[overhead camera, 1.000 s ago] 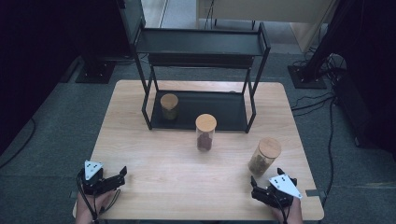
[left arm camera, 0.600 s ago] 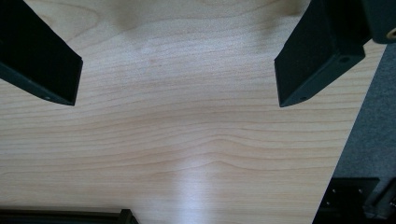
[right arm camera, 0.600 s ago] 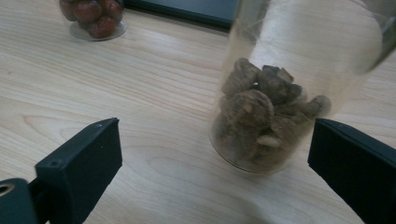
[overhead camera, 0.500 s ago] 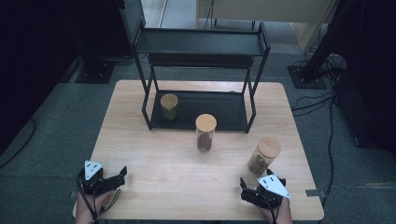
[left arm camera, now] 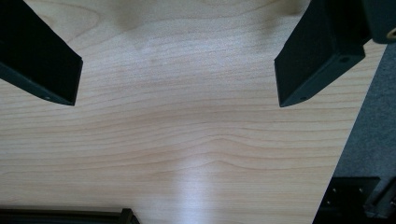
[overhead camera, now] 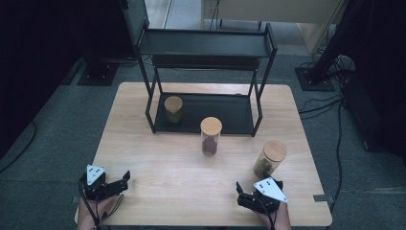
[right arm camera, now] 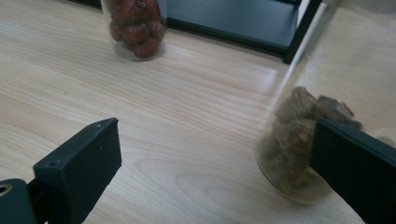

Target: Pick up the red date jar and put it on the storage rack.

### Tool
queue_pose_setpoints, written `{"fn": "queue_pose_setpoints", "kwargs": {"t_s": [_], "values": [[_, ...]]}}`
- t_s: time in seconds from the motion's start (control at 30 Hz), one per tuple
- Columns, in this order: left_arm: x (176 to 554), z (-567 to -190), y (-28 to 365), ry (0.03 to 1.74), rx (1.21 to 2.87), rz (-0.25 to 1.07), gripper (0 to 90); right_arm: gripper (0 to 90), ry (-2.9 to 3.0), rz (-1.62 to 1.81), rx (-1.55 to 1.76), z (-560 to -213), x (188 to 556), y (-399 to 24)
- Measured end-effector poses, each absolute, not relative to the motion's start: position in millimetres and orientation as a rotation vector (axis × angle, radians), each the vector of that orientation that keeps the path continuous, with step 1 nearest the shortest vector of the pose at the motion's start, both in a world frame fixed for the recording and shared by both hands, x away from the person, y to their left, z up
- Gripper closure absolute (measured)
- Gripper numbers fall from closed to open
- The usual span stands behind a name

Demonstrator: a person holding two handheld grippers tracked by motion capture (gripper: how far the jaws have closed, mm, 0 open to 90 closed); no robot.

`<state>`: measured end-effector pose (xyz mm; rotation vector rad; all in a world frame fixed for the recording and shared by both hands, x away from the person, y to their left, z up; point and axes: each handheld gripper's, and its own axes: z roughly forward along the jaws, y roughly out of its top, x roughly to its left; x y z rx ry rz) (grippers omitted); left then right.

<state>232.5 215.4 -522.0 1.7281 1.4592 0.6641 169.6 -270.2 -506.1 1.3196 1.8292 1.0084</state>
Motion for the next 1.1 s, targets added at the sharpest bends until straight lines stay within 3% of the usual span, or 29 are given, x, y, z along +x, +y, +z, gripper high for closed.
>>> {"fn": "queue_pose_setpoints", "kwargs": {"t_s": [1.1], "values": [[232.4, -521.9, 214.7, 1.454, 1.735, 0.663, 1.2, 2.4, 1.919, 1.036, 1.262, -507.2, 213.6, -218.8]]}}
